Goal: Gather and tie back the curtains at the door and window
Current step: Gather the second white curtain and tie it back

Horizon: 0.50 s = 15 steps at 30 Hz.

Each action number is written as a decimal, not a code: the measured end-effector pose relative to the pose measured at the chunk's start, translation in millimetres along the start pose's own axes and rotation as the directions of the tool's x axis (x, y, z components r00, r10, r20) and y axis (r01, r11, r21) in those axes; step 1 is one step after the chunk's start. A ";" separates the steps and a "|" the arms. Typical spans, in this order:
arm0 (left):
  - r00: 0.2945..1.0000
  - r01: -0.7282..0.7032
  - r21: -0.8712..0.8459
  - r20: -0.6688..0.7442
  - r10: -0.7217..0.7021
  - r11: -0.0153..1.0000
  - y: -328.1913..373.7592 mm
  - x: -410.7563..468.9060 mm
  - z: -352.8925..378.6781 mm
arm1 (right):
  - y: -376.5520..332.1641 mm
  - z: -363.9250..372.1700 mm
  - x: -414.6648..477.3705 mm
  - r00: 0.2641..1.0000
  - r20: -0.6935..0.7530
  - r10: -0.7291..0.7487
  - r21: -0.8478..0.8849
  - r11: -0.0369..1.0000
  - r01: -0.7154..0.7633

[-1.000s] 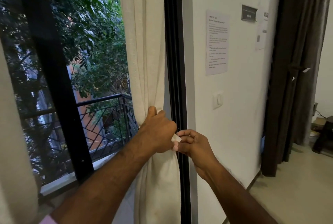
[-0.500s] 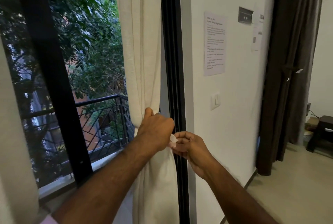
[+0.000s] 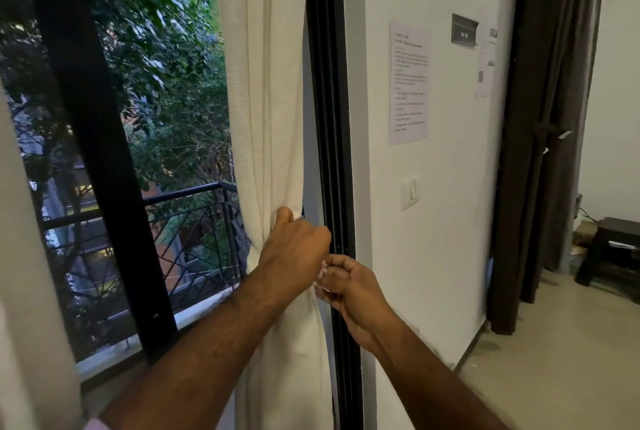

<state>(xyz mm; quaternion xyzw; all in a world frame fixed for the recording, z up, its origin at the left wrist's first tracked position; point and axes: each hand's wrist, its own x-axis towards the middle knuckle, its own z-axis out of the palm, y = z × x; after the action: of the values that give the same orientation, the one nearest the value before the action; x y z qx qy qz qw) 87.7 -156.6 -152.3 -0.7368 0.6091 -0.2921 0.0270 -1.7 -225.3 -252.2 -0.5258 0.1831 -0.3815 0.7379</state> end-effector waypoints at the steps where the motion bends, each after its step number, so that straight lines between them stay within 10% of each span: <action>1: 1.000 -0.016 -0.002 0.020 0.016 1.000 -0.4 -0.1 -1.3 | 2.5 2.4 0.8 0.999 -0.034 0.000 0.036 0.999 0.002; 11: 0.999 -0.041 -0.036 -0.030 0.040 0.999 13.3 0.1 0.2 | 3.0 18.6 13.0 0.944 -0.328 -0.013 0.004 1.000 0.015; 15: 0.999 -0.042 -0.020 0.018 0.043 0.999 6.9 3.3 -5.6 | -4.8 11.8 11.6 0.977 -0.214 -0.017 0.004 1.000 0.018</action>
<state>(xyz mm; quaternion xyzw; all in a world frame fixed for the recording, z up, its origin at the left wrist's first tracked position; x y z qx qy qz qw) 79.3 -159.6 -149.1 -0.7266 0.6272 -0.2789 0.0317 11.8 -227.3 -241.8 -0.4811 0.2558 -0.4431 0.7119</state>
